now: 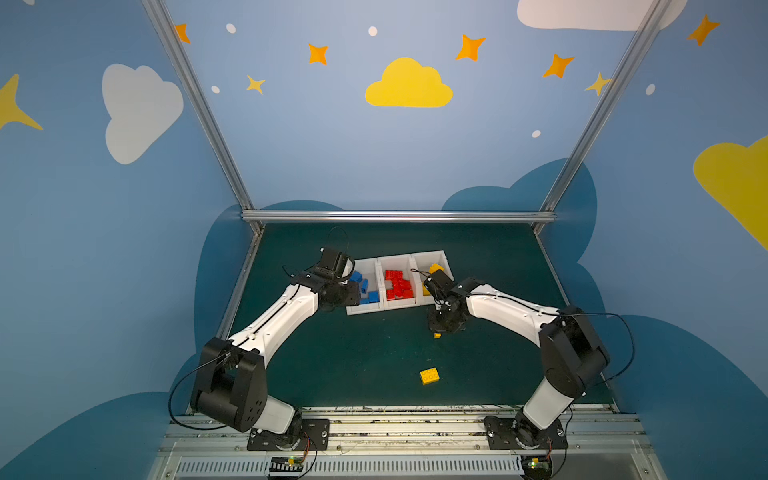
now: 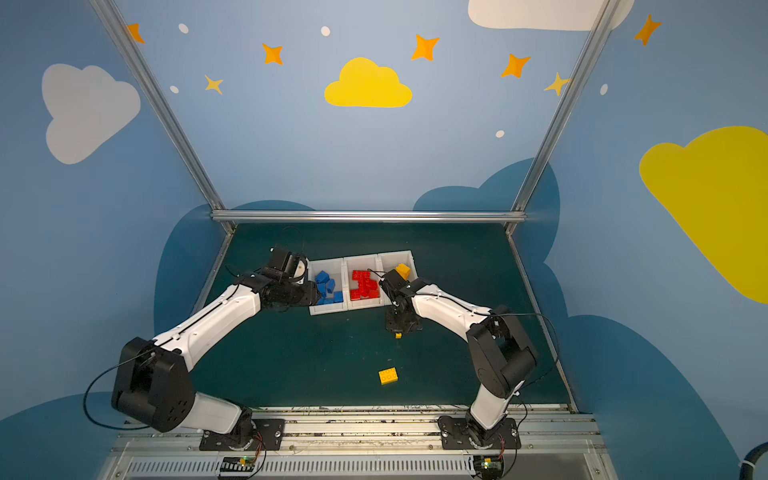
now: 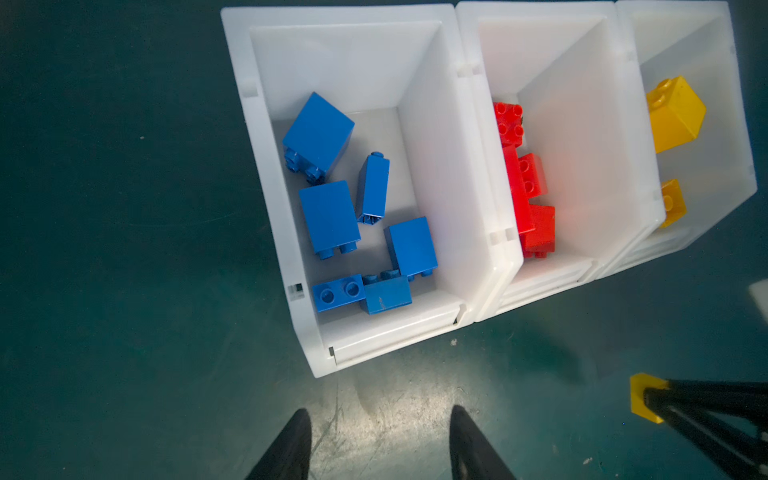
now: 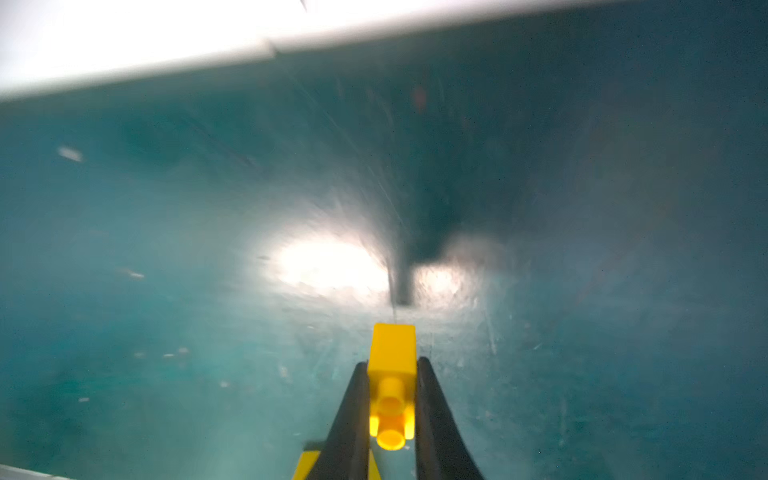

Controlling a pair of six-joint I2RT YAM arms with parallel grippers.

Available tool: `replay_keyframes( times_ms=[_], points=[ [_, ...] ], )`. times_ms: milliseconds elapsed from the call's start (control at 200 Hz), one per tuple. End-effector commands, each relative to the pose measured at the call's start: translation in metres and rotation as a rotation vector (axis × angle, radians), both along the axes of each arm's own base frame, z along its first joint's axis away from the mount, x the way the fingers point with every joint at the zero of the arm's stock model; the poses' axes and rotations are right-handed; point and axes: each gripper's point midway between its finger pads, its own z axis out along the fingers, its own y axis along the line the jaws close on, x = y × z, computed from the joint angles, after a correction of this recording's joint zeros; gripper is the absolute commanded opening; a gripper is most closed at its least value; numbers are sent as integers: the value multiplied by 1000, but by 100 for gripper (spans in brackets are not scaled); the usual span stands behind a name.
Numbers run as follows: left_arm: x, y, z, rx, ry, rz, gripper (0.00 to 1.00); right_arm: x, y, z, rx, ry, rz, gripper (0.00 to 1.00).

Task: Sort the legos into containers by color
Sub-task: 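Carry the small yellow brick with the right gripper into the yellow compartment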

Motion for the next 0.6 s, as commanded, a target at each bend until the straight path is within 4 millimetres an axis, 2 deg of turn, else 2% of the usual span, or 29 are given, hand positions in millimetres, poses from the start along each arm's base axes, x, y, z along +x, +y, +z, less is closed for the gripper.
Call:
replay_keyframes(
  times_ms=[0, 135, 240, 345, 461, 596],
  points=[
    [-4, 1, 6, -21, -16, 6, 54, 27, -6, 38, 15, -93, 36, 16],
    [-7, 1, 6, -28, -19, 9, 54, 63, -3, 67, 39, -154, 60, 17],
    [-10, 3, 8, -33, -24, 20, 54, 90, -3, 82, 21, -191, 86, 17],
    [-14, 2, 7, -52, -23, 23, 54, 114, -2, 85, 22, -199, 91, 16],
    [-18, 0, 5, -70, -16, 16, 54, 137, 9, 89, 51, -207, 105, 16],
    [-22, 0, 6, -75, -15, 15, 54, 157, 23, 82, 59, -198, 129, 17]
  ],
)
